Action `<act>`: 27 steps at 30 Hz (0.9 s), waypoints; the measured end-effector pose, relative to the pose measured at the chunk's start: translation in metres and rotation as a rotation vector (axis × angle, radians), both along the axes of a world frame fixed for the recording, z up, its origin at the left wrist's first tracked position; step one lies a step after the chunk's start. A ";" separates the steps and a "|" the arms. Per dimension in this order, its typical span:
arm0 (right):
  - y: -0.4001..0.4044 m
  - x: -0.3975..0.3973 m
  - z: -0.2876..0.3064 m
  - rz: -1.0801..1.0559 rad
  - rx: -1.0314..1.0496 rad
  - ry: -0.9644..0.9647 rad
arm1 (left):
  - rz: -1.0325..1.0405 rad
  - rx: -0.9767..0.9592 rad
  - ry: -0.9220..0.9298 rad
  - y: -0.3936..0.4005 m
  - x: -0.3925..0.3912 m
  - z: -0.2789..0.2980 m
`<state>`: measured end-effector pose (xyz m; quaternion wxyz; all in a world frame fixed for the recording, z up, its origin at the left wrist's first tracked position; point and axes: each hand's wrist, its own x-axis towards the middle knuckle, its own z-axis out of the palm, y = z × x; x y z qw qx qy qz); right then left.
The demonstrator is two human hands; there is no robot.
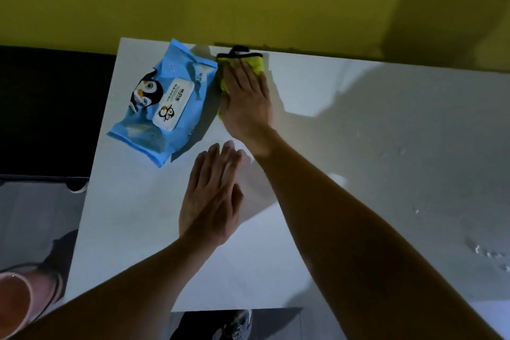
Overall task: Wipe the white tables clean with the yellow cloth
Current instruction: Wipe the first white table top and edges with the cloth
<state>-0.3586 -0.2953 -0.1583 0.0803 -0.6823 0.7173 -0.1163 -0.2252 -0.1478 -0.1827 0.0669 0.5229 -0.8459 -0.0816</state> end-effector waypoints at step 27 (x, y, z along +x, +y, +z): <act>0.011 -0.023 0.006 -0.057 0.006 -0.002 | -0.002 0.041 -0.013 -0.003 -0.002 0.007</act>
